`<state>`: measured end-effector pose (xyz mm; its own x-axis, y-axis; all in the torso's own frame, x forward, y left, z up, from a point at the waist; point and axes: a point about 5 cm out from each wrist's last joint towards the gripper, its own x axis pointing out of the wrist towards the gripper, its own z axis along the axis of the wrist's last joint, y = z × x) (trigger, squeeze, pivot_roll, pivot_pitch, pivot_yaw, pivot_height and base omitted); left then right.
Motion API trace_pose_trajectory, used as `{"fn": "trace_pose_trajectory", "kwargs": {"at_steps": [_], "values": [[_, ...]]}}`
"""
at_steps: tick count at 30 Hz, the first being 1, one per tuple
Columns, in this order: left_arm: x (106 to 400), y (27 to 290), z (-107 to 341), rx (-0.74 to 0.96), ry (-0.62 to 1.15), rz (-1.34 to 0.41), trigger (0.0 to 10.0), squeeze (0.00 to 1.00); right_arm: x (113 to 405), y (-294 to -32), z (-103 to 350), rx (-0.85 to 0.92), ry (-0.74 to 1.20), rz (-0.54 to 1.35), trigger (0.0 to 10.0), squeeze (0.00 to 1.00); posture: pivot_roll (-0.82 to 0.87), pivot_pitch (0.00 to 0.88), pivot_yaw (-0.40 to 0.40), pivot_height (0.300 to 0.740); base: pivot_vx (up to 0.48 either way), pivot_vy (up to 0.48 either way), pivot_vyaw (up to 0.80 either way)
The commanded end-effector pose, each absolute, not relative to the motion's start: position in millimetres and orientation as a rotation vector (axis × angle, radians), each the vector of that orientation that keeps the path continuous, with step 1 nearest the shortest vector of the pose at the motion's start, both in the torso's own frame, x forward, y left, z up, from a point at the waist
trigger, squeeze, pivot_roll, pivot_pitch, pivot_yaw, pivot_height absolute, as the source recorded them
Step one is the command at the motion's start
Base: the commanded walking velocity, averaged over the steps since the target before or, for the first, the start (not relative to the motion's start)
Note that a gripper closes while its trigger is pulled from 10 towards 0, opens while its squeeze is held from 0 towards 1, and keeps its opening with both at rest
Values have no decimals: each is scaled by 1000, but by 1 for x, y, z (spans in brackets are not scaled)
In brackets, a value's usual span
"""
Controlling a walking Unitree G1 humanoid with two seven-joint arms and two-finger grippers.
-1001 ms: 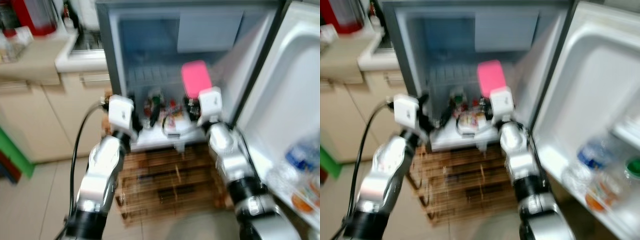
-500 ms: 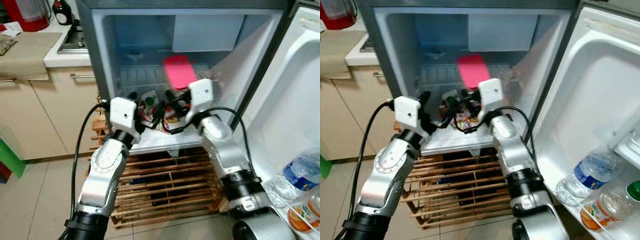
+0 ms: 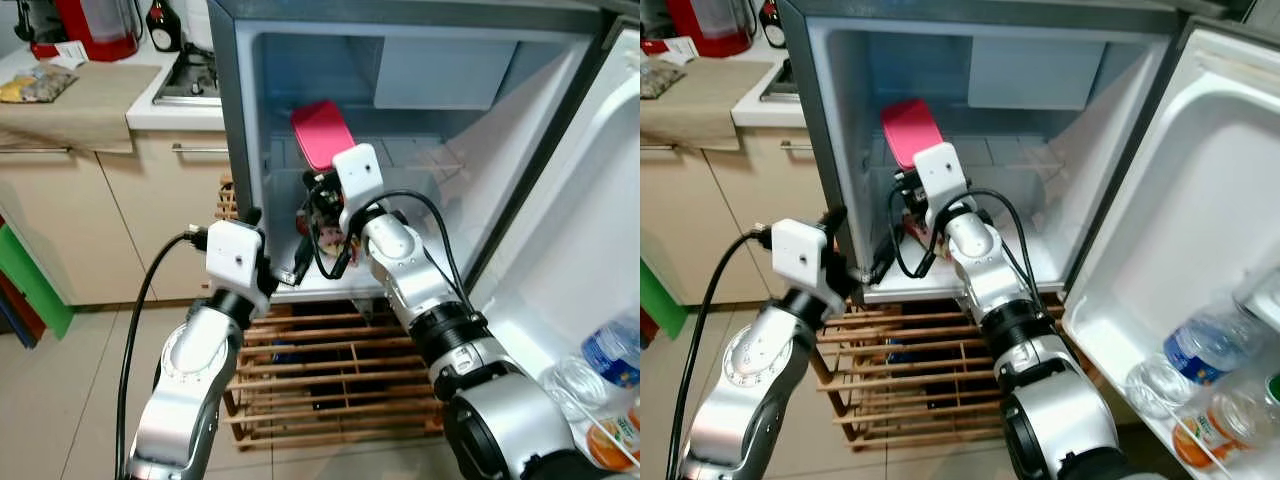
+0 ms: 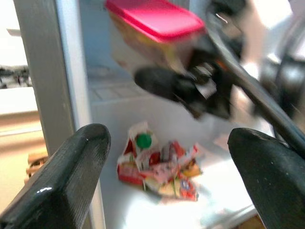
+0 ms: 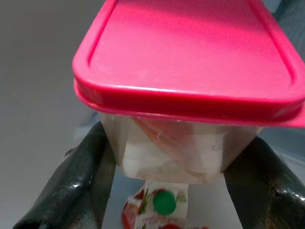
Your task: Restocking fridge
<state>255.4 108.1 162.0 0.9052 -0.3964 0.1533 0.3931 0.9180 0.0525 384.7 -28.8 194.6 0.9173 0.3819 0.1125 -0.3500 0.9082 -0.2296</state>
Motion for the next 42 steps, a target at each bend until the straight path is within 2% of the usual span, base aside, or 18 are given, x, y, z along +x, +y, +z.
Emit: {"fn": "trace_pose_trajectory", "kwargs": {"at_steps": [1, 4, 10, 16, 22, 23, 24, 38, 39, 40, 41, 42], "values": [[246, 100, 165, 32, -157, -445, 10000, 0, 391, -29, 211, -205, -214, 320, 0, 0, 140, 0, -39, 740, 0, 0, 0], [228, 103, 165, 34, -126, -438, 10000, 0, 398, -30, 226, -195, -241, 253, 0, 0, 175, 24, -36, 740, 0, 0, 0], [212, 108, 165, 23, -84, -423, 10000, 0, 403, -31, 242, -170, -256, 203, 0, 0, 207, 68, -18, 740, 0, 0, 0], [194, 110, 163, 18, -21, -429, 10000, 0, 409, -30, 247, -44, -169, 195, 0, 0, 229, 97, 1, 740, 0, 0, 0], [186, 109, 162, 7, 7, -429, 10000, 0, 411, -31, 248, 7, -126, 189, 0, 0, 235, 110, 4, 740, 0, 0, 0], [184, 109, 162, 3, 17, -429, 10000, 0, 411, -30, 247, 25, -104, 193, 3490, 0, 237, 113, 4, 740, 0, 0, 0], [182, 108, 162, 0, 26, -430, 10000, 0, 411, -30, 247, 36, -91, 197, 9922, 0, 240, 115, 3, 740, 0, 0, 0], [169, 102, 162, -31, 75, -417, 10000, 0, 412, -25, 251, -28, -58, 213, 10000, 0, 239, 137, -13, 740, 0, 0, 0], [169, 101, 162, -33, 76, -417, 10000, 0, 412, -26, 251, -28, -55, 209, 10000, 694, 238, 139, -16, 740, 0, 0, 0], [169, 101, 162, -33, 76, -417, 10000, 0, 412, -26, 251, -28, -55, 209, 10000, 694, 238, 139, -16, 740, 0, 0, 0], [168, 101, 161, -36, 78, -413, 10000, 0, 412, -25, 251, -15, -53, 212, 10000, 1000, 237, 142, -20, 740, 0, 0, 0], [168, 101, 161, -36, 78, -413, 10000, 0, 412, -25, 251, -15, -53, 212, 10000, 1000, 237, 142, -20, 740, 0, 0, 0]]}}
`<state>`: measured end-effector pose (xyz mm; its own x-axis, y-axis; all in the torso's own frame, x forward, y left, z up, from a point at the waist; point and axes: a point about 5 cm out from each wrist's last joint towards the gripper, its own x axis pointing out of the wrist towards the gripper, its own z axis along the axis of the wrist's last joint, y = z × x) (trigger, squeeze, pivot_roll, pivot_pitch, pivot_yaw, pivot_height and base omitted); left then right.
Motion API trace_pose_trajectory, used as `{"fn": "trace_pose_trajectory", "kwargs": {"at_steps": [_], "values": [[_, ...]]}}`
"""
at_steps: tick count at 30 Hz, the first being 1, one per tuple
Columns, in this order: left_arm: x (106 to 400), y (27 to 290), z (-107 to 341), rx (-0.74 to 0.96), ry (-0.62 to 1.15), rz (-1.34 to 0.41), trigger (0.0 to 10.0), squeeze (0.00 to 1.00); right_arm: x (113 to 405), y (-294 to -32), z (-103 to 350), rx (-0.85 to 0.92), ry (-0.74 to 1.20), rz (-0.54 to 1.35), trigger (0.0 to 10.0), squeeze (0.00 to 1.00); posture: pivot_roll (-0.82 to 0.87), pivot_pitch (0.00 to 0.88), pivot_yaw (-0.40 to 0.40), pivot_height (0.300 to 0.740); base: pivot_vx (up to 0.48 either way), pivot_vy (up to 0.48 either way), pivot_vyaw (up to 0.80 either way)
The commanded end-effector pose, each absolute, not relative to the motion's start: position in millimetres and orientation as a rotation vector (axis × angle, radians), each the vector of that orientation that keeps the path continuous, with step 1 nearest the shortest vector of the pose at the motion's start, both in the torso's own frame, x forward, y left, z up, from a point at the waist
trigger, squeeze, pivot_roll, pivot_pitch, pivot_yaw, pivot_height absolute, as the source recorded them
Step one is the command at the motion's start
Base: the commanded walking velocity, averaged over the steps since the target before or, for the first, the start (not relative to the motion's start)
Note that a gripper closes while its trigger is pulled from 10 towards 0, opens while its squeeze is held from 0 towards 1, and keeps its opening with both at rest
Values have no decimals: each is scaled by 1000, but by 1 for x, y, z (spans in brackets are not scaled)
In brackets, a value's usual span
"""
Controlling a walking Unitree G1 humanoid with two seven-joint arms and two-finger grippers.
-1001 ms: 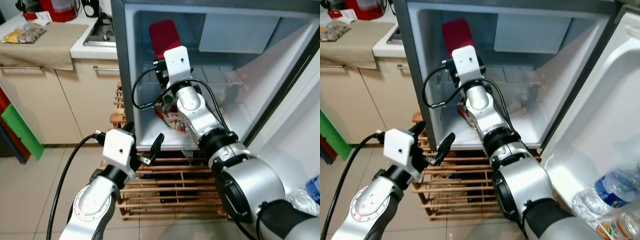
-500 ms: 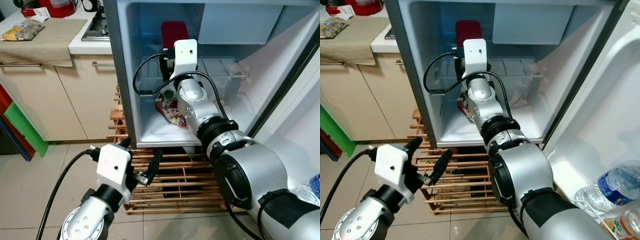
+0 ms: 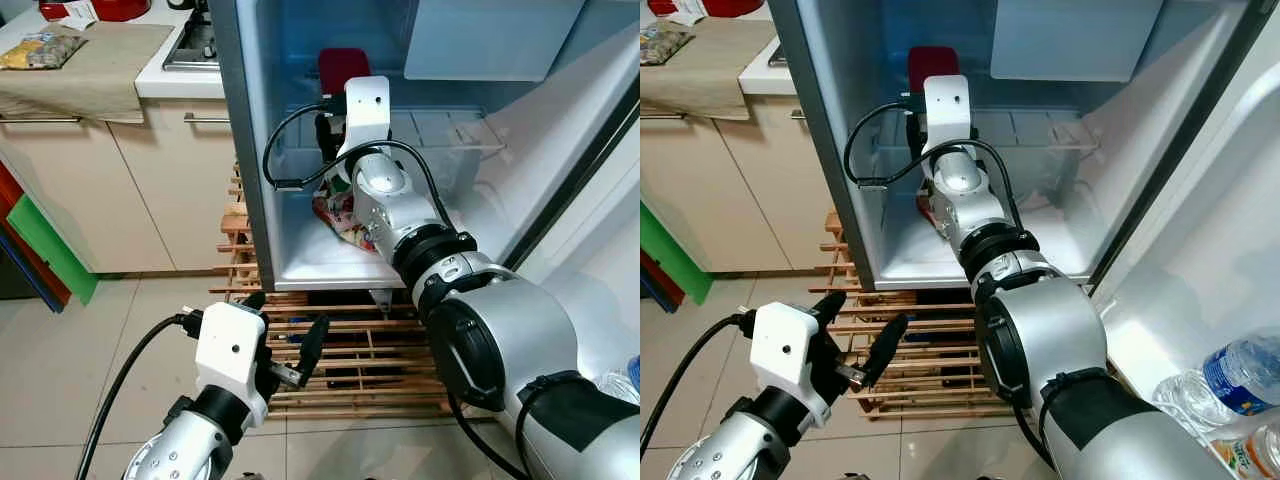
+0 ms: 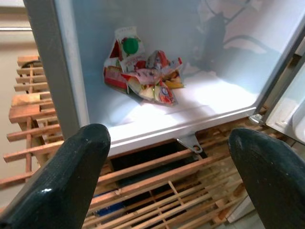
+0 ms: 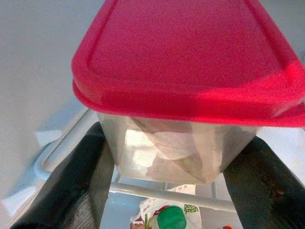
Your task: Restocking fridge
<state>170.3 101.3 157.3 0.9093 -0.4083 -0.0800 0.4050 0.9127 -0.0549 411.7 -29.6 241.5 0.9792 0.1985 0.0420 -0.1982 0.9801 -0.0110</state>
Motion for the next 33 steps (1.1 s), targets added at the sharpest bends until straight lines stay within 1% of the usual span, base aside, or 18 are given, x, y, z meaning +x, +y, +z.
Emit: {"fn": "trace_pose_trajectory", "kwargs": {"at_steps": [1, 7, 15, 18, 19, 20, 21, 24, 28, 33], "values": [[169, 100, 161, -39, 79, -409, 10000, 0, 412, -25, 252, -2, -50, 209, 10000, 1000, 236, 143, -24, 740, 0, 0, 0], [168, 100, 161, -40, 81, -397, 10000, 0, 413, -26, 252, 23, -44, 204, 10000, 1000, 237, 146, -31, 740, 0, 0, 0], [169, 100, 161, -40, 82, -387, 10000, 0, 412, -24, 247, 12, -28, 214, 10000, 1000, 238, 149, -37, 740, 0, 0, 0], [169, 100, 161, -40, 82, -386, 10000, 0, 412, -24, 246, -6, -23, 219, 10000, 1000, 237, 151, -38, 740, 0, 0, 0], [169, 100, 161, -40, 83, -383, 10000, 0, 412, -23, 249, -63, -46, 221, 10000, 1000, 234, 152, -38, 740, 0, 0, 0], [169, 100, 161, -40, 83, -383, 10000, 0, 412, -23, 249, -63, -46, 221, 10000, 1000, 234, 152, -38, 740, 0, 0, 0], [169, 100, 161, -41, 83, -382, 10000, 0, 412, -24, 251, -71, -55, 215, 10000, 0, 231, 152, -39, 740, 0, 0, 0], [171, 99, 160, -43, 82, -385, 10000, 0, 413, -26, 255, -70, -69, 199, 10000, 0, 221, 153, -38, 740, 0, 0, 0], [178, 98, 159, -47, 77, -389, 10000, 0, 414, -33, 245, -14, -24, 185, 10000, 0, 197, 146, -48, 740, 0, 0, 0], [185, 98, 159, -49, 63, -393, 10000, 0, 413, -37, 235, -4, 4, 184, 10000, 0, 169, 130, -47, 740, 0, 0, 0]]}}
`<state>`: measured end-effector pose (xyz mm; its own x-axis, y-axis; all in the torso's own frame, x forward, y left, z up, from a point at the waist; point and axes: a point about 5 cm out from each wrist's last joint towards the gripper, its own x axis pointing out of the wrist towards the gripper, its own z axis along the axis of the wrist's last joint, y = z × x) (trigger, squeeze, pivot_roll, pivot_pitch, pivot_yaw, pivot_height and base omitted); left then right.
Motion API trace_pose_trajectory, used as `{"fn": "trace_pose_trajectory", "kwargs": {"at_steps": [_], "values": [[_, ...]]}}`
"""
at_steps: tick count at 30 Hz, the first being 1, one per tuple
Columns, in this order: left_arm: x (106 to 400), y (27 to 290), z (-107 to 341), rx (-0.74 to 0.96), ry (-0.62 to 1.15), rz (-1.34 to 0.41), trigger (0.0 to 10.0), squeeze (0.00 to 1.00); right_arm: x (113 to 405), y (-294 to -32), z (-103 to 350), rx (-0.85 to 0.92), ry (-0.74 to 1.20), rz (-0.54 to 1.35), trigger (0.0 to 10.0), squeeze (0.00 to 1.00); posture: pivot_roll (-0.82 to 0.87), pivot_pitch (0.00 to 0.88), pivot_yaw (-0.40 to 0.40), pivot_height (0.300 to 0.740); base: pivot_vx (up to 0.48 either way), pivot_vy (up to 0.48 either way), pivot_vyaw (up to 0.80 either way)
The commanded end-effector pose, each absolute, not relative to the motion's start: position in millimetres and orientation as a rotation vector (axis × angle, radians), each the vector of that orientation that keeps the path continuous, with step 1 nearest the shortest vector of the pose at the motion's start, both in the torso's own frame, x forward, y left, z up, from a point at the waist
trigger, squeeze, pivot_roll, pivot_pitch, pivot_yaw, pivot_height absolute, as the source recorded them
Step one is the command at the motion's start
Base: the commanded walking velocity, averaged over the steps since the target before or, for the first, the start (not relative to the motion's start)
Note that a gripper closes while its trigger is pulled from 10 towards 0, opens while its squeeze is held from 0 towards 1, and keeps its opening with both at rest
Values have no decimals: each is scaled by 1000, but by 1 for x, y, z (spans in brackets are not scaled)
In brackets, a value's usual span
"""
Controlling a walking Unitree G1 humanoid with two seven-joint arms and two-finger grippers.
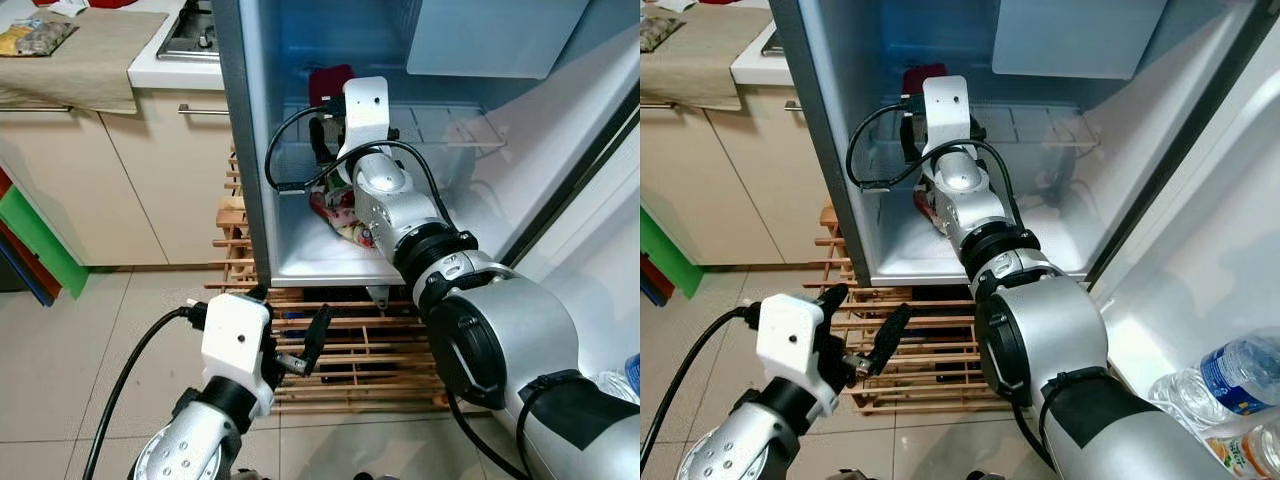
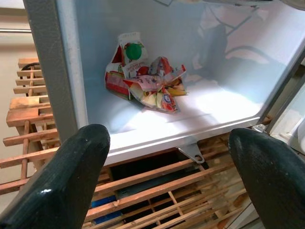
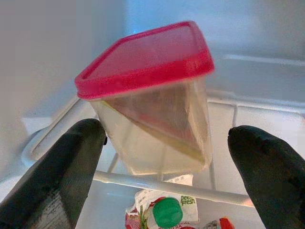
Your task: Restocking fridge
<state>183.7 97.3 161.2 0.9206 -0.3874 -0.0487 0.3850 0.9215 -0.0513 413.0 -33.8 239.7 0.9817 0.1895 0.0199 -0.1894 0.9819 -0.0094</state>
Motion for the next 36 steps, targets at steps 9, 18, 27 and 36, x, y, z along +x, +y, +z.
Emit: {"fn": "trace_pose_trajectory", "kwargs": {"at_steps": [9, 18, 27, 36], "values": [[194, 93, 160, -59, 44, -408, 10000, 0, 407, -23, 224, 73, 37, 249, 10000, 0, 129, 101, -40, 740, 0, 0, 0], [213, 94, 161, -39, -4, -411, 10000, 0, 400, -23, 214, 66, 8, 316, 10000, 0, 93, 18, -59, 740, 0, 0, 0], [238, 98, 159, -52, -40, -396, 10000, 0, 361, -69, 194, 1, -80, 276, 10000, 0, 0, 0, -43, 740, 0, 0, 0], [252, 125, 141, -66, -14, -243, 10000, 0, 311, -125, 163, -27, -129, 233, 10000, 0, -73, 0, -4, 740, 0, 0, 0]]}}
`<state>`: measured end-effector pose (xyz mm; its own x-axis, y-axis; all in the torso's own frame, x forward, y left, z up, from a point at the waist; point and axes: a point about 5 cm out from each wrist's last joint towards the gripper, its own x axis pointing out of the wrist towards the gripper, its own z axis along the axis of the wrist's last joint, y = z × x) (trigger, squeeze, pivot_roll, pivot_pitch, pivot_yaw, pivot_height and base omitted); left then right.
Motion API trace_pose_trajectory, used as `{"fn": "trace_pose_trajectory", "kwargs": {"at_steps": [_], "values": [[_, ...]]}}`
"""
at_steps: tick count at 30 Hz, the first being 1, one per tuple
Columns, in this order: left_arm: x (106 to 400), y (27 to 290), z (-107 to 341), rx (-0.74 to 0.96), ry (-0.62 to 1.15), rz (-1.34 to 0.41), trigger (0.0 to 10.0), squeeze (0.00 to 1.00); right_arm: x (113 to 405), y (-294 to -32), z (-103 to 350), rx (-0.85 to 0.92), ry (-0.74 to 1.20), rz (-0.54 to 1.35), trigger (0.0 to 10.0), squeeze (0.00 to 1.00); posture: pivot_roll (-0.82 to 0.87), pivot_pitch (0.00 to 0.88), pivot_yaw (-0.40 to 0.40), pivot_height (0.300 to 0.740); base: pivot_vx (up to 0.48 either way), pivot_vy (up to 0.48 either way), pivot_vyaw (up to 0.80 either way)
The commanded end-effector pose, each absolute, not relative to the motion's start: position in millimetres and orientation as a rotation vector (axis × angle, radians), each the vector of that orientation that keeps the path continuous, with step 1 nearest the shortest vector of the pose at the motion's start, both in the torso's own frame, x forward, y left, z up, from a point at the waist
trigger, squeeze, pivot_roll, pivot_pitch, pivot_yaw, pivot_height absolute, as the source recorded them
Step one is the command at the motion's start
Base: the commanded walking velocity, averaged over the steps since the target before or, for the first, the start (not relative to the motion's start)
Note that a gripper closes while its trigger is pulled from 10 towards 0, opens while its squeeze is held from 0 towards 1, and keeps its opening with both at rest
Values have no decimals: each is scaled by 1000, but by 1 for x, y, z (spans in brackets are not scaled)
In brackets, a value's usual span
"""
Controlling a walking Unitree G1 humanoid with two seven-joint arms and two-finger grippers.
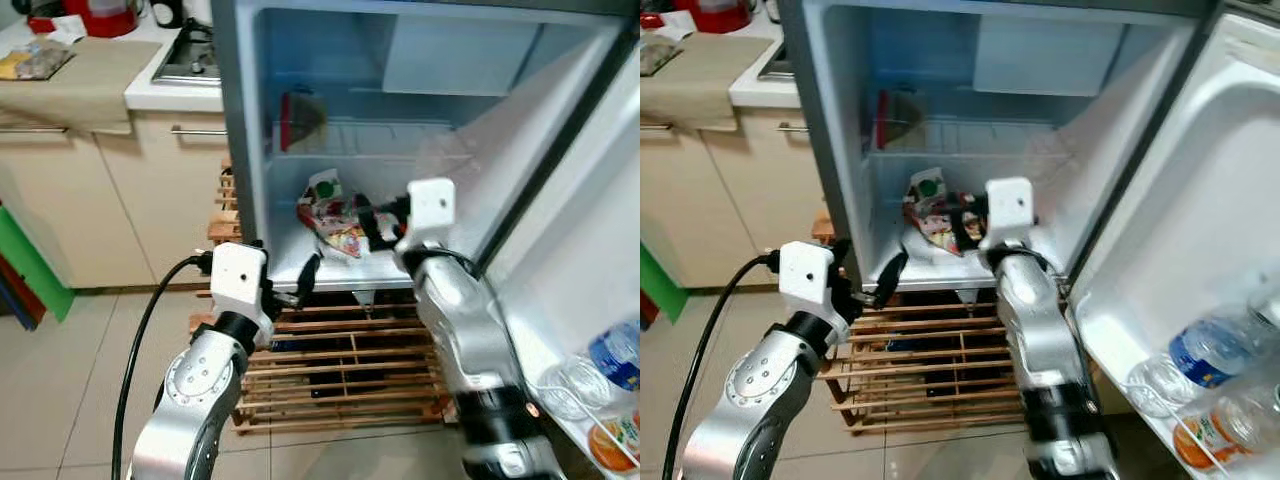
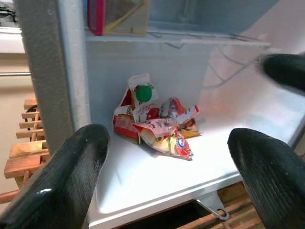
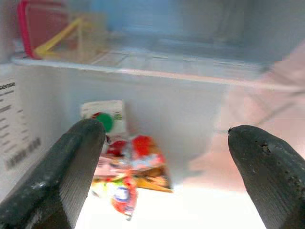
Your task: Restocking fridge
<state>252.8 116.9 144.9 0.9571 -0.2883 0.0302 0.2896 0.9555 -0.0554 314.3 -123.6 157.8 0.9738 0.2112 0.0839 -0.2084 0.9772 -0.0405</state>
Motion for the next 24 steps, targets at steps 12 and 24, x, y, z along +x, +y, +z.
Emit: {"fn": "trace_pose_trajectory", "kwargs": {"at_steps": [12, 24], "values": [[240, 153, 145, -2, -79, -64, 10000, 0, 265, -173, 114, -40, -11, 173, 10000, 0, -72, 0, 13, 740, 0, 0, 0], [259, 154, 150, 12, -114, -3, 10000, 0, 282, -162, 112, -22, 7, 225, 10000, 0, -80, 0, 6, 740, -235, -124, 0]]}}
